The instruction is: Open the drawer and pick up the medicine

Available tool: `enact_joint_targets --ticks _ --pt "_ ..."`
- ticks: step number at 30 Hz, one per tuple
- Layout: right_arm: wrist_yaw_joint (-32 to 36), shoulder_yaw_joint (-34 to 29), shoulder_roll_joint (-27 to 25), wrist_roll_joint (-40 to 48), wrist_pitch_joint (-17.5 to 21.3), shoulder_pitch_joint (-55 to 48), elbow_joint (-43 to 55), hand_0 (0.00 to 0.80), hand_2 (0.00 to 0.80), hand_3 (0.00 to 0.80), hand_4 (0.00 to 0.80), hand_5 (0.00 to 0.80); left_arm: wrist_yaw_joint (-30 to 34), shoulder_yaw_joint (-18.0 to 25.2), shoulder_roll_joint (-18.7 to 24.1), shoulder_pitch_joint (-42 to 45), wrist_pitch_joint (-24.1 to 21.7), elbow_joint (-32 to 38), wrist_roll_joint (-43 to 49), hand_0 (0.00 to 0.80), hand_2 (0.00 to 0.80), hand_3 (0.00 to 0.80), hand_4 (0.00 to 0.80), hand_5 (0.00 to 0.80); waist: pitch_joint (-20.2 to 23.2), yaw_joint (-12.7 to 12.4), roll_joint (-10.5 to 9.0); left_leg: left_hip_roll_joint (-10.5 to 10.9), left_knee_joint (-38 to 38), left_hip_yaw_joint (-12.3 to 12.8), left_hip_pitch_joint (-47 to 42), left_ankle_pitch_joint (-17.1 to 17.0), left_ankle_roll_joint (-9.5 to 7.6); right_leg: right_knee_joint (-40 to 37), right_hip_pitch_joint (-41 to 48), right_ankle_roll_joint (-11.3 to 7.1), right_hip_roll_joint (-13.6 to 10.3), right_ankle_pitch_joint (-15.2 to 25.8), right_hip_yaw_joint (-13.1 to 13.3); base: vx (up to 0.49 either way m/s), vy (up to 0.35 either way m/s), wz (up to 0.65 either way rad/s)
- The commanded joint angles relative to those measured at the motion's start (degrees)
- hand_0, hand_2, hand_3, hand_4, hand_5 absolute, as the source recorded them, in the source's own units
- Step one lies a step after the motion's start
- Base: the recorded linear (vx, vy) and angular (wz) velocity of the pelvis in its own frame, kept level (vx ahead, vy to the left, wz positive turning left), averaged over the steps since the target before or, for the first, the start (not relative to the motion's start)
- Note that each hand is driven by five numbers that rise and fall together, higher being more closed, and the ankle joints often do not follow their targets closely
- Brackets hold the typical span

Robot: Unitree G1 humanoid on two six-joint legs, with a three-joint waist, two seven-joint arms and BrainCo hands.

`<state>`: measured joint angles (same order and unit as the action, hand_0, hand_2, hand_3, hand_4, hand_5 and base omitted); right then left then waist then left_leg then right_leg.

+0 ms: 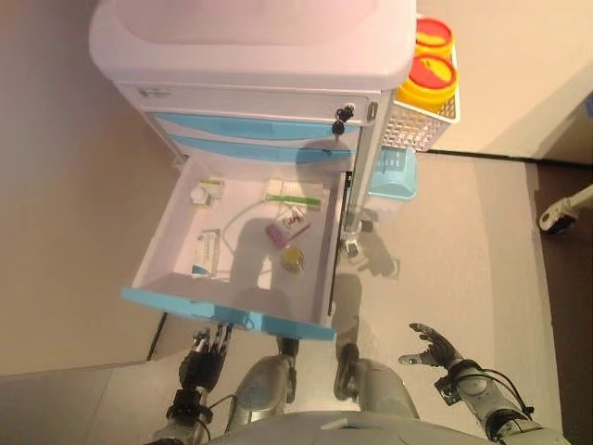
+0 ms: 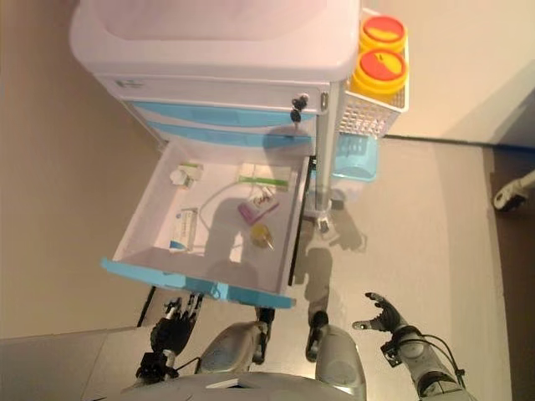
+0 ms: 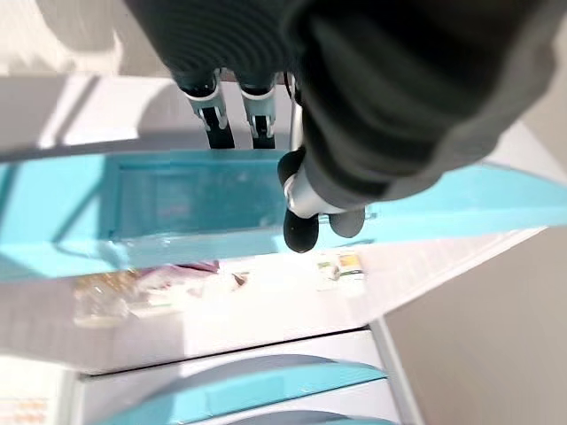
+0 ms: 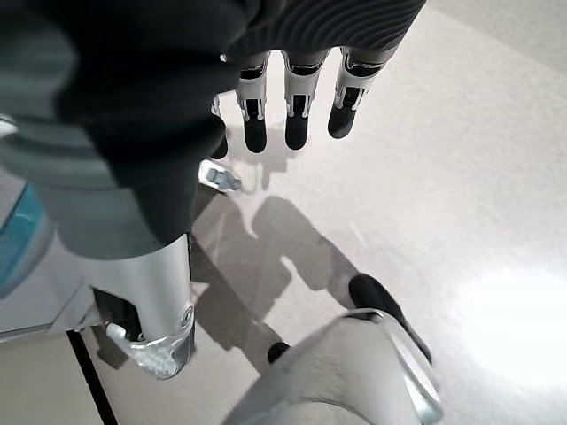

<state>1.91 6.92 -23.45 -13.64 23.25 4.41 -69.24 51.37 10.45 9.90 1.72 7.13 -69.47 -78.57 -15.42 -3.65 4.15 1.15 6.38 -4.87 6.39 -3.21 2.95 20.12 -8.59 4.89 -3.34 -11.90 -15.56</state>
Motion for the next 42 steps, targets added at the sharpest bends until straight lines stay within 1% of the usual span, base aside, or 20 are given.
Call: enact_joint_targets --ticks 1,2,6,8,9,10,11,12,15,17,20,22,23,25,28,30,33,37,40,42 --pt "0.2 -1.2 0.3 0.2 2.9 -1.3 0.0 0.000 0.000 0.000 0.000 0.000 -0.4 -1.9 3.2 3.1 -5.3 0.0 7.6 0.000 0.000 0.000 0.000 0.000 -0.4 -0.4 -3.49 5.2 4.3 0.8 -1.4 9.1 -3.34 -10.4 7.2 -4.69 -0.8 3.5 2.8 0.009 0.014 0.03" --pt "0.1 -1.3 0.3 0.4 3.1 -1.4 0.0 0.000 0.000 0.000 0.000 0.000 -1.5 -2.3 3.2 3.1 -7.0 0.0 8.6 0.000 0.000 0.000 0.000 0.000 -0.2 -0.3 -3.44 5.1 4.2 0.7 -1.6 9.2 -3.38 -10.5 7.3 -4.71 -0.8 3.5 2.9 0.000 0.000 0.00" --pt "-0.6 -1.2 0.7 1.3 4.3 -1.6 -0.4 0.000 0.000 0.000 0.000 0.000 -10.8 -5.2 3.8 1.7 -19.1 0.1 15.8 0.000 0.000 0.000 0.000 0.000 0.9 0.2 -3.48 5.1 3.1 0.8 -3.0 9.4 -3.85 -11.1 8.3 -4.76 -0.6 3.6 3.3 0.016 0.009 0.01" --pt "-1.1 -1.1 1.0 1.9 4.8 -1.8 -0.2 0.000 0.000 0.000 0.000 0.000 -19.1 -6.3 3.8 0.7 -25.9 -0.1 21.8 0.000 0.000 0.000 0.000 0.000 1.6 0.5 -3.52 5.1 2.3 0.9 -3.8 9.2 -4.06 -11.6 8.7 -4.86 -0.4 3.8 3.7 0.016 0.009 0.01" --pt "-1.2 -1.1 1.0 2.0 4.8 -1.8 -0.2 0.000 0.000 0.000 0.000 0.000 -20.9 -6.4 3.7 0.6 -27.7 -0.1 23.7 0.000 0.000 0.000 0.000 0.000 1.8 0.6 -3.52 5.1 2.1 0.9 -3.9 9.2 -4.08 -11.6 8.8 -4.88 -0.4 3.8 3.7 0.000 0.000 0.00" --pt "-1.6 -1.2 1.1 2.4 5.3 -1.8 -0.3 0.000 0.000 0.000 0.000 0.000 -25.1 -6.7 3.8 0.2 -29.8 -0.3 26.6 0.000 0.000 0.000 0.000 0.000 2.0 0.6 -3.53 5.0 1.8 0.9 -4.1 9.2 -4.14 -11.8 9.0 -4.95 -0.4 3.9 3.9 0.036 0.032 -0.06" --pt "-2.0 -1.1 1.2 3.2 5.5 -1.8 0.0 0.000 0.000 0.000 0.000 0.000 -30.4 -6.8 4.0 -0.4 -33.2 -0.6 32.1 0.000 0.000 0.000 0.000 0.000 2.6 0.9 -3.56 4.9 1.2 1.0 -4.7 9.1 -4.27 -12.0 9.1 -4.99 -0.3 3.9 4.1 0.034 0.030 -0.06" --pt "-2.0 -1.1 1.2 3.4 5.6 -1.8 0.1 0.000 0.000 0.000 0.000 0.000 -31.3 -6.8 4.1 -0.5 -33.9 -0.6 33.4 0.000 0.000 0.000 0.000 0.000 2.7 0.9 -3.56 4.9 1.0 1.1 -4.8 9.1 -4.28 -12.0 9.2 -4.99 -0.3 3.9 4.1 0.035 0.028 -0.04" --pt "-3.3 -1.1 1.2 5.7 7.2 -2.0 1.5 0.000 0.000 0.000 0.000 0.000 -42.5 -9.0 4.6 -1.3 -38.4 -0.6 48.2 0.000 0.000 0.000 0.000 0.000 3.6 1.3 -3.62 4.4 -0.3 1.6 -5.7 8.7 -4.40 -12.5 9.4 -5.17 0.0 4.2 4.4 0.018 0.021 0.02" --pt "-3.2 -1.3 1.0 9.0 8.9 -2.3 3.3 0.000 0.000 0.000 0.000 0.000 -46.3 -10.7 4.7 -1.3 -37.5 -0.3 52.4 0.000 0.000 0.000 0.000 0.000 4.1 1.6 -3.67 4.2 -0.8 1.8 -6.1 8.7 -4.40 -12.7 9.6 -5.35 0.1 4.4 4.7 0.023 0.033 0.01" --pt "-2.8 -2.3 1.0 14.8 10.1 -3.0 8.7 0.000 0.000 0.000 0.000 0.000 -51.9 -13.0 4.6 -0.7 -34.3 -0.6 61.3 0.000 0.000 0.000 0.000 0.000 5.0 2.2 -3.73 4.0 -1.7 2.4 -6.8 8.5 -4.57 -13.2 9.8 -5.58 0.2 4.7 4.9 0.029 0.025 -0.05" --pt "-2.8 -2.7 0.5 17.8 8.2 -3.6 16.4 0.000 0.000 0.000 0.000 0.000 -54.3 -14.1 4.7 0.3 -31.5 -1.1 67.4 0.000 0.000 0.000 0.000 0.000 5.5 2.8 -3.84 3.7 -2.3 2.9 -7.2 8.5 -4.62 -13.7 10.0 -5.74 0.3 4.9 5.2 0.008 0.027 -0.04" --pt "-3.0 -2.9 0.1 18.8 8.3 -3.9 20.6 0.000 0.000 0.000 0.000 0.000 -55.6 -15.2 4.9 0.9 -29.8 -1.5 69.8 0.000 0.000 0.000 0.000 0.000 5.7 3.3 -3.87 3.6 -2.6 3.3 -7.4 8.4 -4.65 -13.8 9.9 -5.81 0.4 5.0 5.4 -0.011 0.033 -0.08" --pt "-2.7 -3.5 -0.9 19.3 8.3 -4.0 27.0 0.000 0.000 0.000 0.000 0.000 -56.2 -16.1 5.1 1.8 -27.7 -2.3 71.1 0.000 0.000 0.000 0.000 0.000 6.0 3.9 -3.77 3.4 -3.1 4.0 -7.7 8.5 -4.75 -14.1 9.9 -5.91 0.5 5.0 5.8 -0.023 0.047 -0.24" --pt "-2.4 -3.9 -2.6 18.7 10.8 -4.0 36.3 0.000 0.000 0.000 0.000 0.000 -55.3 -16.0 5.5 3.4 -25.3 -3.7 72.5 0.000 0.000 0.000 0.000 0.000 6.4 4.6 -3.56 3.1 -3.5 4.8 -8.2 8.8 -4.92 -14.4 9.9 -6.03 0.4 4.9 6.1 -0.028 0.047 -0.11" --pt "-2.5 -4.1 -3.5 15.9 13.3 -3.5 41.4 0.000 0.000 0.000 0.000 0.000 -54.7 -15.3 5.4 4.2 -24.5 -4.7 72.4 0.000 0.000 0.000 0.000 0.000 6.7 4.7 -3.54 3.0 -3.7 5.3 -8.4 8.9 -4.98 -14.4 9.9 -6.16 0.4 4.7 6.2 -0.024 0.028 -0.16" --pt "-5.7 -3.1 -5.7 5.7 19.3 -2.4 48.2 0.000 0.000 0.000 0.000 0.000 -53.0 -13.5 5.4 5.4 -23.6 -5.6 71.3 0.000 0.000 0.000 0.000 0.000 7.1 4.2 -3.59 2.8 -4.1 5.4 -8.5 8.9 -4.89 -14.8 10.2 -6.44 0.2 4.6 5.7 -0.020 0.007 -0.07" --pt "-7.7 -0.7 -9.3 -0.7 22.5 -0.2 53.4 0.000 0.000 0.000 0.000 0.000 -51.3 -11.4 5.2 6.4 -23.9 -5.9 69.8 0.000 0.000 0.000 0.000 0.000 7.5 2.7 -3.84 2.6 -4.7 5.1 -8.3 8.4 -4.55 -15.2 10.4 -6.67 -0.3 4.7 4.4 -0.030 -0.006 0.02" --pt "-8.3 1.9 -12.0 -4.0 23.2 1.4 56.1 0.000 0.000 0.000 0.000 0.000 -50.6 -10.6 5.0 6.9 -24.5 -5.7 69.9 0.000 0.000 0.000 0.000 0.000 7.7 1.2 -4.05 2.5 -5.2 4.4 -8.0 7.9 -4.18 -15.6 10.5 -6.77 -0.5 4.8 3.2 -0.054 -0.026 0.12" --pt "-6.6 5.1 -13.6 -5.4 23.6 3.8 57.6 0.000 0.000 0.000 0.000 0.000 -49.8 -10.1 5.0 6.8 -24.2 -5.4 68.6 0.000 0.000 0.000 0.000 0.000 7.8 -0.2 -4.29 2.5 -5.7 3.7 -7.7 7.5 -3.88 -15.9 10.7 -6.78 -0.7 4.9 2.1 -0.055 -0.026 0.19"
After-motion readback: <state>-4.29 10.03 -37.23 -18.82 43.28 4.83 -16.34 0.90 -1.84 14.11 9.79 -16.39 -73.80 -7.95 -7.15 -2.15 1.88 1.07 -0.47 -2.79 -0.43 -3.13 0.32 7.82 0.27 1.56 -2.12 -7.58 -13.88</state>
